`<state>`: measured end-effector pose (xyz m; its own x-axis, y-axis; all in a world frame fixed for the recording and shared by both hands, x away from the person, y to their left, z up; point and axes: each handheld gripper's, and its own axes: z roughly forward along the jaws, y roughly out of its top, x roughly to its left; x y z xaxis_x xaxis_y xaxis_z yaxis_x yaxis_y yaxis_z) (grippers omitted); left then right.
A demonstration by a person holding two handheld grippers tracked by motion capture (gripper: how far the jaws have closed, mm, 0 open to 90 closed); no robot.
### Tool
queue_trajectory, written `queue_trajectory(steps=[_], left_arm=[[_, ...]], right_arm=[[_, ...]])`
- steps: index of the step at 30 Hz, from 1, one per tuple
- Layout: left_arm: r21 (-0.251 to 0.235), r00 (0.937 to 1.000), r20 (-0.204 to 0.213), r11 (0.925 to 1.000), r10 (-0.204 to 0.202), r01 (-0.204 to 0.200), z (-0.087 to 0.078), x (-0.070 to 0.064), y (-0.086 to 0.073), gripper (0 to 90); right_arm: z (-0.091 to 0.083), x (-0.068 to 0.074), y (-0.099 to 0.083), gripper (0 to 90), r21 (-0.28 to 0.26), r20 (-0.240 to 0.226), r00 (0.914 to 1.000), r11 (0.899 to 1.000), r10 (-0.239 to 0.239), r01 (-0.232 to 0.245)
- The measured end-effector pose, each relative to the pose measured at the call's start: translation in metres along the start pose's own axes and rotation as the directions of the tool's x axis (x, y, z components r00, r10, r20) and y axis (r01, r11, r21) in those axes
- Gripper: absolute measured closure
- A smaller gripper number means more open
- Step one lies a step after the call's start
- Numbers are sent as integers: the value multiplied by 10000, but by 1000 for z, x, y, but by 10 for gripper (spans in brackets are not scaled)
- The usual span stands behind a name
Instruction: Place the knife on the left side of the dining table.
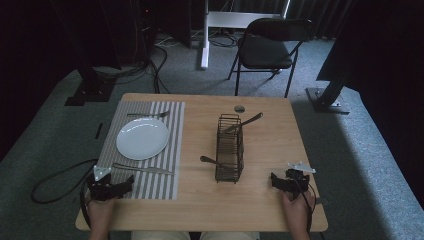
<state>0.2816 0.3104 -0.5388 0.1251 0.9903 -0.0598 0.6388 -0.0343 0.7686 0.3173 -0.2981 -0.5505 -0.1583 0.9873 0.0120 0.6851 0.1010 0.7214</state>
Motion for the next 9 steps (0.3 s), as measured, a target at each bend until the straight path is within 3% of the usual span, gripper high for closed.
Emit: queue_trajectory(steps=[9], left_arm=[[37, 9998, 97, 9999, -164, 164, -3, 7, -4, 0]], right_arm=[[0, 0, 0, 116, 2, 10, 10000, 10000, 4, -4]])
